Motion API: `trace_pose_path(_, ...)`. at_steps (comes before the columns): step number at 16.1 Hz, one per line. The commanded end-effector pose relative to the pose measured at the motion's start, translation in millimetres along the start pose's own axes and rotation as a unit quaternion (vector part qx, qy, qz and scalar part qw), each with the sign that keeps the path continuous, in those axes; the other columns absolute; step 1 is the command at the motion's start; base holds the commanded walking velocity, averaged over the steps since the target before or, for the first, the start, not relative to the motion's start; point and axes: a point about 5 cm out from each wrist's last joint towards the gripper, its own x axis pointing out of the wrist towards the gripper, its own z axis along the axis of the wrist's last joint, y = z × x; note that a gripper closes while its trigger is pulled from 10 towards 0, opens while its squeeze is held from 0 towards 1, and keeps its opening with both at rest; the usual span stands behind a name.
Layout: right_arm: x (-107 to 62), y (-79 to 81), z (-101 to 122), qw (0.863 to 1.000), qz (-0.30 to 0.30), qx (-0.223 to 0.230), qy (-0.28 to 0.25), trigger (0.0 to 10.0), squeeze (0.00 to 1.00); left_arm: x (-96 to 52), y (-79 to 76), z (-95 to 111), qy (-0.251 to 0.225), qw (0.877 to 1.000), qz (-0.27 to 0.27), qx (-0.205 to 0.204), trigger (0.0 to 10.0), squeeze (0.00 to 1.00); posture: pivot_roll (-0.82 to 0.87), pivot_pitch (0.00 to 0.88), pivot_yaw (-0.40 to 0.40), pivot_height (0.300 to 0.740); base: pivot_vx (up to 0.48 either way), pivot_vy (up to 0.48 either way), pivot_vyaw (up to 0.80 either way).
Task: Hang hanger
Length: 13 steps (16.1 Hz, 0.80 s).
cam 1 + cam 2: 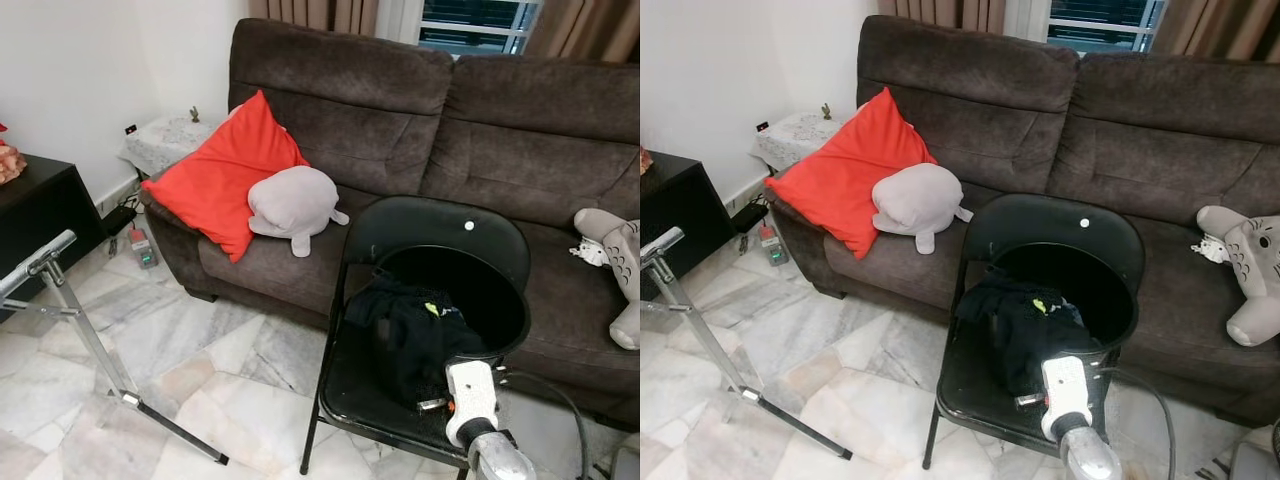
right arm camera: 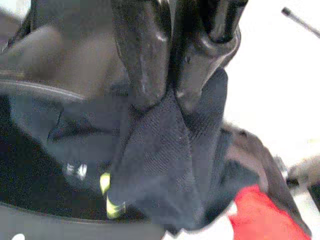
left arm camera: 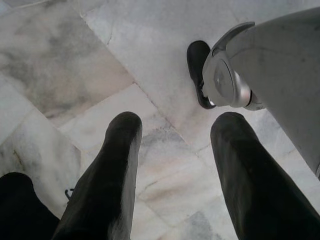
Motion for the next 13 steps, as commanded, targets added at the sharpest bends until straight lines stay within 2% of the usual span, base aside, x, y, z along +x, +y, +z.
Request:
trace_pose_path(1,-6.1,-1.2,10.4,0.999,-0.023,-0.001,-0.032,0.0,0.00,-0.8,2.7,-2.9,0.006,1.000,0.004,0.004,10.0,0.00,0.05,0.000,-0.019,0.740,0.000,0.000,0.00)
trace_pose_path(3,-11.9,-0.9,17.0,0.998,-0.032,-0.001,-0.051,0.0,0.00,-0.7,2.4,-2.9,0.006,1.000,0.003,0.004,10.0,0.00,0.05,0.000,-0.019,0.740,0.000,0.000,0.00)
trace_pose_path(5,-18.5,-1.6,43.0,0.994,-0.040,-0.003,-0.099,0.0,0.00,-0.4,1.3,-2.1,0.006,1.000,0.001,0.004,10.0,0.00,0.04,0.000,-0.021,0.740,0.000,0.000,0.00)
trace_pose_path(7,-15.4,-10.9,68.6,0.989,-0.055,-0.012,-0.134,0.0,0.00,-0.2,0.7,-1.2,0.004,1.000,0.001,0.003,10.0,0.00,0.04,0.000,-0.021,0.740,0.000,0.000,0.00)
trace_pose_path(9,-6.0,-33.1,113.1,0.978,-0.086,-0.043,-0.185,0.0,0.00,0.2,-0.6,-0.3,0.002,1.000,0.000,0.002,10.0,0.00,0.04,0.000,-0.025,0.740,0.000,0.000,0.00)
trace_pose_path(11,-2.7,-49.6,137.2,0.970,-0.117,-0.054,-0.208,0.0,0.00,0.4,-1.2,0.4,0.001,1.000,-0.001,-0.001,10.0,0.00,0.04,0.000,-0.028,0.740,0.000,0.000,0.00)
trace_pose_path(13,-4.2,-63.5,150.7,0.962,-0.149,-0.055,-0.220,0.0,0.00,0.5,-1.7,1.0,0.001,1.000,-0.002,-0.003,10.0,0.00,0.04,0.000,-0.029,0.740,0.000,0.000,0.00)
